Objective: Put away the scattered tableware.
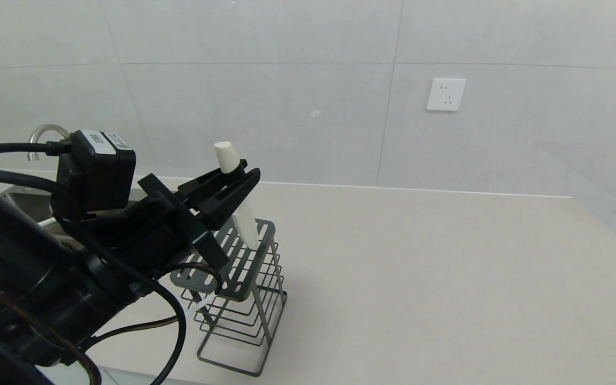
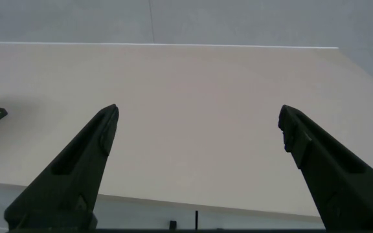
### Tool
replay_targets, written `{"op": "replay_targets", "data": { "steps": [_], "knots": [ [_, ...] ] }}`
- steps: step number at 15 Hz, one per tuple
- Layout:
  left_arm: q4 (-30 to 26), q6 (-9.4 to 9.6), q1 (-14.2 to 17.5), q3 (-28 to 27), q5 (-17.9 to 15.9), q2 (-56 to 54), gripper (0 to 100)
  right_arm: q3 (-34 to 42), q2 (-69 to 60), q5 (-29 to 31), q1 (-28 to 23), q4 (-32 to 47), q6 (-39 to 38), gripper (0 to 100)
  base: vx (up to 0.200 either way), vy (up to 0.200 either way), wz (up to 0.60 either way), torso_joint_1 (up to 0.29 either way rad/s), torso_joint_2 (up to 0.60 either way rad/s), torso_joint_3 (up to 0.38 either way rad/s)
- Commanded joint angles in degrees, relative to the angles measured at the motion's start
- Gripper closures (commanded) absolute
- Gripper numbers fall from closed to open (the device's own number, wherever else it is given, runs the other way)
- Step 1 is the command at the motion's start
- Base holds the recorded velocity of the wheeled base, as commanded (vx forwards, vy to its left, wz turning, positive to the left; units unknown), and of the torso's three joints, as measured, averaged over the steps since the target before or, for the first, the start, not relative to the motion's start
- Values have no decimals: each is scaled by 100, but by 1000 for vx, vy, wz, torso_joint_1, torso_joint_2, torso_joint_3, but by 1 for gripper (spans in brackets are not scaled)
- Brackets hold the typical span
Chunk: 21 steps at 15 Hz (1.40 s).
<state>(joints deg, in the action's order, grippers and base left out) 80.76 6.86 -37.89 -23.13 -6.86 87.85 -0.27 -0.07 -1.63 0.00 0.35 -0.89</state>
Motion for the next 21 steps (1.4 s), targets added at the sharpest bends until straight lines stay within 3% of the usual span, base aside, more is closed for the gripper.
{"op": "replay_targets", "data": {
  "steps": [1, 11, 20, 21],
  "knots": [
    [-17, -1, 1, 36, 1, 22, 100, 0, 7, -4, 0, 0, 1, 0, 0, 0, 0, 0, 0, 0],
    [-17, 184, 1, -192, -26, 22, 100, 0, 7, -4, 0, 0, 1, 0, 0, 0, 0, 0, 0, 0],
    [-166, 219, -8, -359, -26, -48, 100, 0, 7, -4, 0, 0, 1, 0, 0, 0, 0, 0, 0, 0],
    [-342, 360, -8, -412, 1, -75, 100, 0, 7, -4, 0, 0, 10, 0, 0, 0, 0, 0, 0, 0]
  ]
}}
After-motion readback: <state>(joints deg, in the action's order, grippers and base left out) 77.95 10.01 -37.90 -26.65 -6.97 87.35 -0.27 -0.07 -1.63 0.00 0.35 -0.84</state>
